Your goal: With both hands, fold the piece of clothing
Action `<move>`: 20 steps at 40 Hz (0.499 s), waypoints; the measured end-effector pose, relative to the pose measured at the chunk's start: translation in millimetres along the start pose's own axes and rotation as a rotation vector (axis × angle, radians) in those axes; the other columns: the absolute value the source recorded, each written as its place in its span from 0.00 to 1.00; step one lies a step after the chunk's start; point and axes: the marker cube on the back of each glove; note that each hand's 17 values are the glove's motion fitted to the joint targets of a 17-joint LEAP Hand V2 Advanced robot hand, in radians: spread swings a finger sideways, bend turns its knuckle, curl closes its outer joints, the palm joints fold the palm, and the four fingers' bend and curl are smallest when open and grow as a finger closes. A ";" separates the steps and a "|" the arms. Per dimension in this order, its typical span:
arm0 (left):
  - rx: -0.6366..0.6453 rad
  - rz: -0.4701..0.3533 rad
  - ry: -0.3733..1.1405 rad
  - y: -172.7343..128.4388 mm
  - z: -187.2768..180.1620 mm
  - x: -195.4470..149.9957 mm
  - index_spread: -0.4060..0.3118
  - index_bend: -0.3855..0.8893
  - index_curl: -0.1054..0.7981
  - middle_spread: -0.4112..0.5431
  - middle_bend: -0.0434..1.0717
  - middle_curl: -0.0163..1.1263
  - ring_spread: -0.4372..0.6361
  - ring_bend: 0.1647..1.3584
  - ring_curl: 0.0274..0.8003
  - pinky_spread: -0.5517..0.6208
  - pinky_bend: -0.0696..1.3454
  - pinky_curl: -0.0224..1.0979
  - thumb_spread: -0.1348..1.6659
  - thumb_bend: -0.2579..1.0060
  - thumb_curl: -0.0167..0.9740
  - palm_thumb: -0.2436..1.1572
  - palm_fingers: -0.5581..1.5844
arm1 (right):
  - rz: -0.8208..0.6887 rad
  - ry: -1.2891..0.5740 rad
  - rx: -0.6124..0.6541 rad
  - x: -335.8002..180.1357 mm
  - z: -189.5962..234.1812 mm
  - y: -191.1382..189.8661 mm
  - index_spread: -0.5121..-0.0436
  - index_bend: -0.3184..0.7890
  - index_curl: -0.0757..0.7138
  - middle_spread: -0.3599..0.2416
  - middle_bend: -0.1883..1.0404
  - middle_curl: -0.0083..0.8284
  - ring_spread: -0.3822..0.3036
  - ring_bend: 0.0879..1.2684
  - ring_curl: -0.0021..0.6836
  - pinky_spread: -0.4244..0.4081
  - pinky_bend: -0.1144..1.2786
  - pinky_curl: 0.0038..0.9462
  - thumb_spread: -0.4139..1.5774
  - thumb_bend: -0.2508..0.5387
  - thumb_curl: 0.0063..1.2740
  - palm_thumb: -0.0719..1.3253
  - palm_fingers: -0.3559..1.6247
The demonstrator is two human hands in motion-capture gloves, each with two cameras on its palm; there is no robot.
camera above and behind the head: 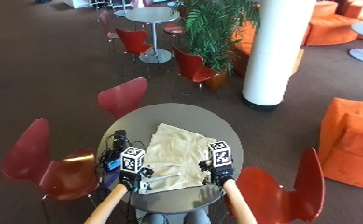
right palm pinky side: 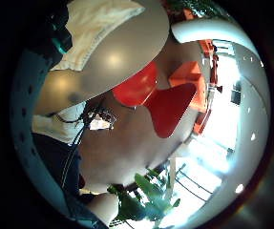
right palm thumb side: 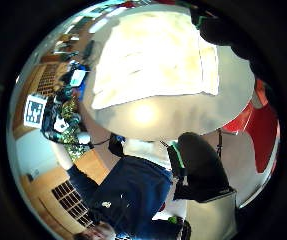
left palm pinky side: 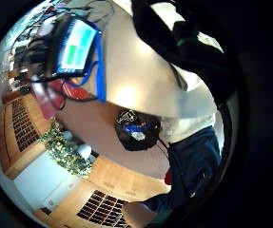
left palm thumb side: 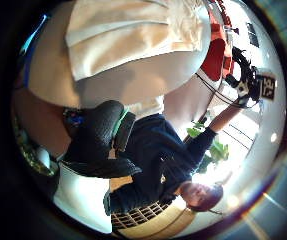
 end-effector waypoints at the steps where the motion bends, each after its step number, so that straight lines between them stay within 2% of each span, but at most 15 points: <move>1: -0.005 0.007 0.004 -5.2 9.7 2.5 0.39 0.40 0.46 0.50 0.18 0.25 0.59 0.25 0.30 0.61 0.45 0.37 0.66 0.20 0.32 0.39 0.42 | 0.017 -0.001 -0.023 1.1 10.0 -8.4 0.29 0.40 0.38 0.43 0.33 0.39 0.45 0.38 0.43 0.57 0.48 0.36 0.77 0.53 0.23 0.41 0.45; 5: -0.032 0.052 0.064 -9.3 30.1 18.0 0.39 0.41 0.46 0.48 0.19 0.26 0.57 0.26 0.31 0.58 0.45 0.37 0.65 0.19 0.33 0.40 0.43 | 0.122 0.018 -0.149 3.6 33.8 -17.6 0.28 0.41 0.39 0.36 0.31 0.40 0.41 0.38 0.46 0.54 0.47 0.38 0.76 0.53 0.25 0.46 0.45; 7: -0.018 0.033 0.049 -16.5 38.0 18.1 0.39 0.41 0.46 0.48 0.18 0.26 0.56 0.26 0.32 0.57 0.45 0.37 0.64 0.18 0.33 0.40 0.42 | 0.164 0.025 -0.196 0.9 35.6 -10.6 0.28 0.41 0.40 0.34 0.30 0.40 0.40 0.38 0.47 0.53 0.47 0.38 0.76 0.53 0.25 0.49 0.45; 11: 0.001 -0.034 -0.004 -21.4 44.4 17.5 0.40 0.41 0.46 0.49 0.18 0.27 0.56 0.27 0.33 0.56 0.47 0.38 0.63 0.18 0.33 0.38 0.41 | 0.118 -0.017 -0.210 -10.6 39.5 -5.8 0.29 0.41 0.40 0.32 0.29 0.40 0.39 0.37 0.48 0.52 0.47 0.38 0.74 0.53 0.27 0.54 0.44; 15: 0.023 -0.062 -0.012 -21.0 47.2 16.6 0.39 0.41 0.45 0.46 0.21 0.28 0.55 0.27 0.33 0.54 0.45 0.37 0.62 0.18 0.33 0.39 0.42 | 0.033 -0.071 -0.147 -19.3 45.7 -14.6 0.29 0.41 0.41 0.35 0.28 0.39 0.39 0.36 0.48 0.53 0.49 0.38 0.73 0.51 0.29 0.58 0.45; 20: 0.072 -0.056 0.039 -20.2 50.8 16.0 0.35 0.47 0.49 0.38 0.27 0.30 0.47 0.22 0.31 0.47 0.40 0.35 0.62 0.19 0.33 0.40 0.52 | 0.092 -0.050 -0.016 -13.2 52.4 -30.1 0.31 0.40 0.41 0.36 0.29 0.40 0.38 0.38 0.49 0.52 0.48 0.38 0.73 0.49 0.30 0.61 0.46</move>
